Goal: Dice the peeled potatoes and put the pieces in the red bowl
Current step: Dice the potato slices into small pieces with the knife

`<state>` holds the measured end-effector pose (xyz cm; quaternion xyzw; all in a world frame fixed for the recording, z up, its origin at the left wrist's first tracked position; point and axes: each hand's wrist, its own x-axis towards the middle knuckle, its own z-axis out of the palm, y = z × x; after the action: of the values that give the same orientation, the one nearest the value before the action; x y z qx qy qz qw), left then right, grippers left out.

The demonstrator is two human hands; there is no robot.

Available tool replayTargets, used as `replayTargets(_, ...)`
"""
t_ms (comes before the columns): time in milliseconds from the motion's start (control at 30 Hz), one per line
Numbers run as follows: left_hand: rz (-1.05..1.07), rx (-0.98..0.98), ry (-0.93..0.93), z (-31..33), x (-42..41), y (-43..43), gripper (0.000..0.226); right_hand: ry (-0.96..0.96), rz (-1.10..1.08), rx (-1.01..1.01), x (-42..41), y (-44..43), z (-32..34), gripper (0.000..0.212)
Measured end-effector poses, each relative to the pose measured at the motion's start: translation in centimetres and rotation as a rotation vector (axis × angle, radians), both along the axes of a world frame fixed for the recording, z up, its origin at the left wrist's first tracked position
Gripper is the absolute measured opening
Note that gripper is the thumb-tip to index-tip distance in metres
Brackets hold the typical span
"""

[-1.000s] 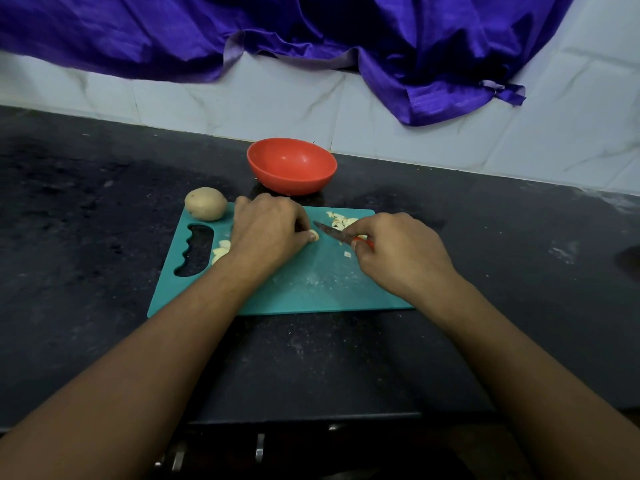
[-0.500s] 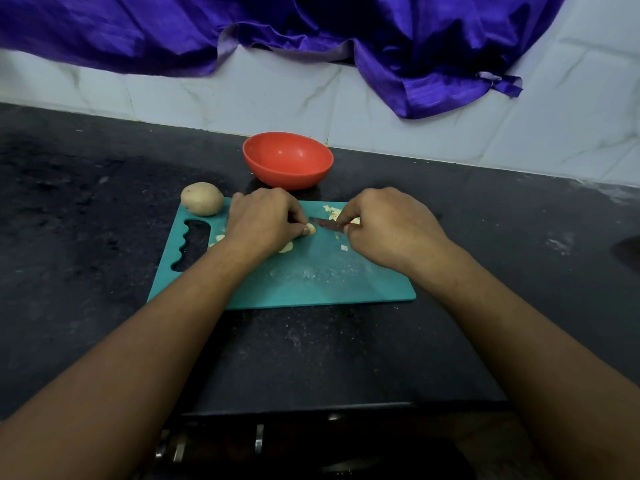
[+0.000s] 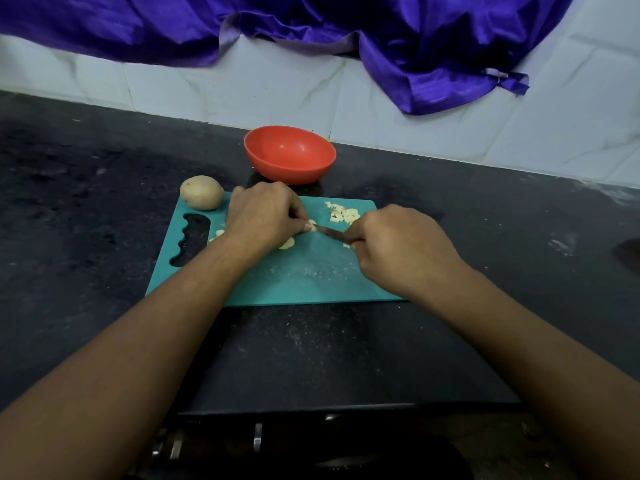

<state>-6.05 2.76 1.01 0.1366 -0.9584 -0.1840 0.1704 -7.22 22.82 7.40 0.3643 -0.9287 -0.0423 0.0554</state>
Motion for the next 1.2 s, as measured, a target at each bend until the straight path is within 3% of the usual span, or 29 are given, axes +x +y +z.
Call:
replayTargets(500,-0.011,0.032,0.047,0.0,0.9,0.1,0.007,0.011,-0.024,-0.157,-0.6,-1.1,0.3,0.027)
replayTargets(1200,0.010,0.030,0.018,0.1,0.8,0.3,0.011,0.083,0.043,-0.027,0.3,-2.2,0.0,0.026)
